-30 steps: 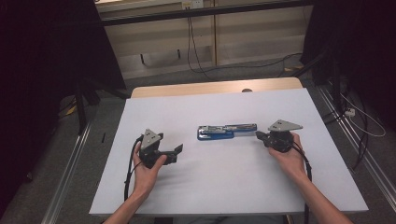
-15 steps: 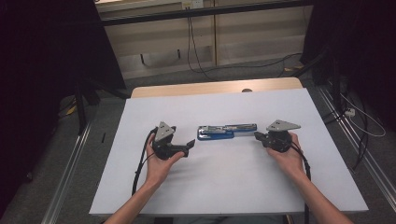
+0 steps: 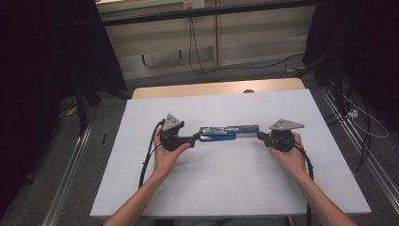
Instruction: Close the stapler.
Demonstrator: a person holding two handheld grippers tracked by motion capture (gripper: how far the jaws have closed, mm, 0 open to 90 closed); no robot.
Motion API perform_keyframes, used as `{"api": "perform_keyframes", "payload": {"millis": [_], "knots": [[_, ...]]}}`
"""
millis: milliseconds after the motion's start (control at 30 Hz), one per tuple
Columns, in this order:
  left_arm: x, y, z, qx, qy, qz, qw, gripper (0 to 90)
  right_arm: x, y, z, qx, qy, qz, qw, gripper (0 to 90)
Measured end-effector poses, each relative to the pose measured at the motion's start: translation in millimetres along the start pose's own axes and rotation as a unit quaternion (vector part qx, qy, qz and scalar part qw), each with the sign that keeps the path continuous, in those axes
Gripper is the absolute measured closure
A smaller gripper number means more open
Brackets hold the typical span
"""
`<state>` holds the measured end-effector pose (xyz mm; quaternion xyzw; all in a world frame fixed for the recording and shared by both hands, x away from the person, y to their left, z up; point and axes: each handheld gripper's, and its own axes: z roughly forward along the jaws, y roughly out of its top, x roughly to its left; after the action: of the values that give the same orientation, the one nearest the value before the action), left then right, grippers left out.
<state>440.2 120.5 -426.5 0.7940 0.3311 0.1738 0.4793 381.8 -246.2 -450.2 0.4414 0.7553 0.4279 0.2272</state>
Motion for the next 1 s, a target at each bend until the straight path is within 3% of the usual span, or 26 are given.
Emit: {"api": "perform_keyframes", "payload": {"millis": [200, 333, 400, 433, 500, 733, 900, 1000], "knots": [[-2.2, 0.1, 3.7, 0.004, -0.014, -0.020, 0.9997, 31.3, -0.6, 1.8, 1.9, -0.001, -0.001, -0.015, 0.9999, 90.0], [-8.5, -0.8, 6.3, 0.016, -0.026, 0.003, 0.9995, 42.3, -3.0, 2.6, 2.8, -0.001, -0.004, -0.012, 0.9999, 90.0], [-10.1, -1.6, 9.1, 0.019, -0.033, 0.010, 0.9992, 52.2, -2.8, 1.6, 3.7, 0.005, -0.003, -0.013, 0.9999, 90.0], [-11.1, -2.1, 10.3, 0.020, -0.035, 0.009, 0.9991, 52.6, -2.6, 1.6, 3.7, 0.005, -0.003, -0.012, 0.9999, 90.0], [-12.0, -2.9, 11.4, 0.023, -0.041, 0.015, 0.9988, 63.8, -1.8, 2.4, 3.4, 0.004, -0.002, -0.015, 0.9999, 90.0], [-15.5, -4.6, 15.7, 0.037, -0.060, 0.013, 0.9974, 87.7, -1.1, 1.9, 5.8, 0.016, -0.005, -0.013, 0.9998, 90.0], [-15.9, -3.7, 24.5, 0.052, -0.048, 0.024, 0.9972, 90.0, -1.1, 2.5, 6.1, 0.020, -0.003, -0.017, 0.9997, 90.0], [-17.0, -1.8, 30.7, 0.058, -0.045, 0.049, 0.9961, 90.0, -1.7, 2.6, 4.9, 0.020, -0.005, -0.016, 0.9997, 90.0]]}}
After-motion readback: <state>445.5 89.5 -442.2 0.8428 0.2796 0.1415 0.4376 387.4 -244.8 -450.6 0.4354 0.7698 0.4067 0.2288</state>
